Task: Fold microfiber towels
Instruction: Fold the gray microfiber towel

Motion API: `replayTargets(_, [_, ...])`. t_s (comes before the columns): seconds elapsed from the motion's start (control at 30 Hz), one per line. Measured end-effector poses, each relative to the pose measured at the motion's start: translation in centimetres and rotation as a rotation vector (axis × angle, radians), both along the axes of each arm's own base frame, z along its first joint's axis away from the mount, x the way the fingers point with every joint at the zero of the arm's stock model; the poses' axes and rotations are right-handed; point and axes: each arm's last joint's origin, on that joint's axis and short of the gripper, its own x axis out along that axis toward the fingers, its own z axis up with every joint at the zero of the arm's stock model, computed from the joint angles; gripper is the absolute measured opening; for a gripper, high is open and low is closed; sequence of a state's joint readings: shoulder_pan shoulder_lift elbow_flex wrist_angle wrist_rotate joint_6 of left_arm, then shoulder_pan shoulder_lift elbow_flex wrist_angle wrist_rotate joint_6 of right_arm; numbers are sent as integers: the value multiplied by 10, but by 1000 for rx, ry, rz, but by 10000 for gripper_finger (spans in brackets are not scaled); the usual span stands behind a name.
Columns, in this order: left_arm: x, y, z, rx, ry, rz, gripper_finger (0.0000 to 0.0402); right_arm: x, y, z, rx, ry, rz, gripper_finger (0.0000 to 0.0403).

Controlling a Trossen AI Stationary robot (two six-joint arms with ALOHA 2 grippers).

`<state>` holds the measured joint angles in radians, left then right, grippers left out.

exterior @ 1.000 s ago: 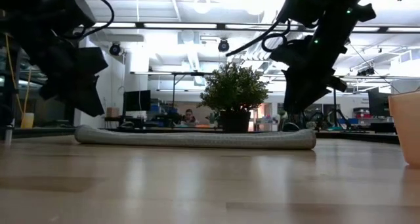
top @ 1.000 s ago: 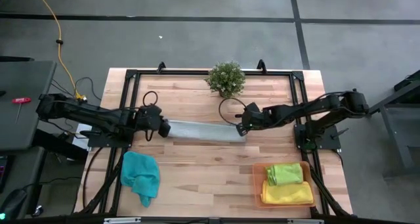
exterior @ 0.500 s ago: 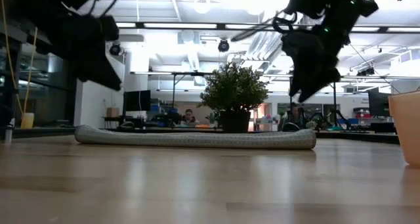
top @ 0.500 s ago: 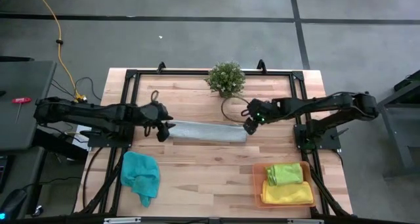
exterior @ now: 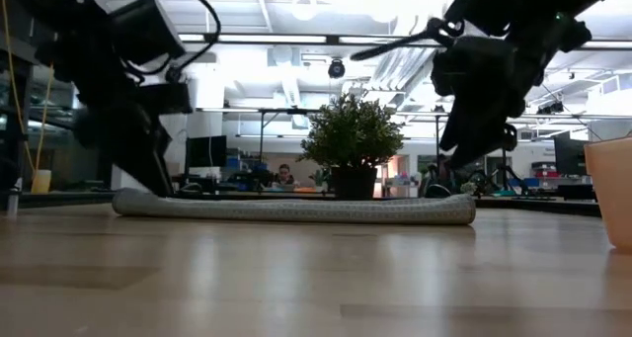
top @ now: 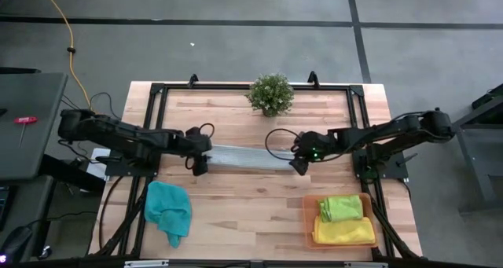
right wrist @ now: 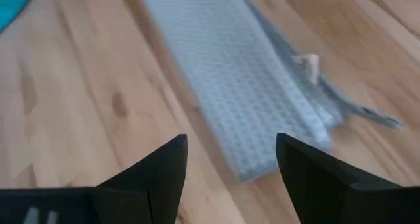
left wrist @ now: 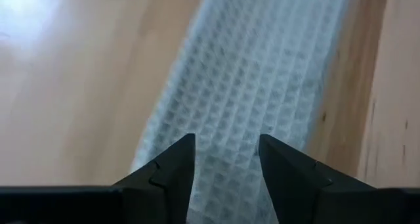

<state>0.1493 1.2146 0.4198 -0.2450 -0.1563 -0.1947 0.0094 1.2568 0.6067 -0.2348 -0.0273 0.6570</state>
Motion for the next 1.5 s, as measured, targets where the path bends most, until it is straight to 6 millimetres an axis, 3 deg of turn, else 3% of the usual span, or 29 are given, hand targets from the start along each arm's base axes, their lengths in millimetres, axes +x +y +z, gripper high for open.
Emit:
replayTargets(0.2, [3, -1, -13, -59, 73, -34, 120, -8, 4, -10, 12, 88, 0, 225])
replayTargets(0.43, [4, -1, -19, -49, 104, -22, 60, -18, 3, -29, 126, 110, -196, 225])
replayTargets(0.63, [4, 0, -19, -43, 111, -21, 11, -21, 3, -40, 315, 30, -378, 225])
replayTargets(0.9, [3, 0, -19, -29, 114, -23, 10, -21, 2, -44, 400, 5, -538, 225])
replayTargets(1.2, [2, 0, -19, -31, 114, -24, 2, -9, 2, -64, 464, 17, -665, 224])
replayTargets(1.5, [3, 0, -19, -31, 114, -24, 2, -4, -1, -66, 501, -35, -764, 224])
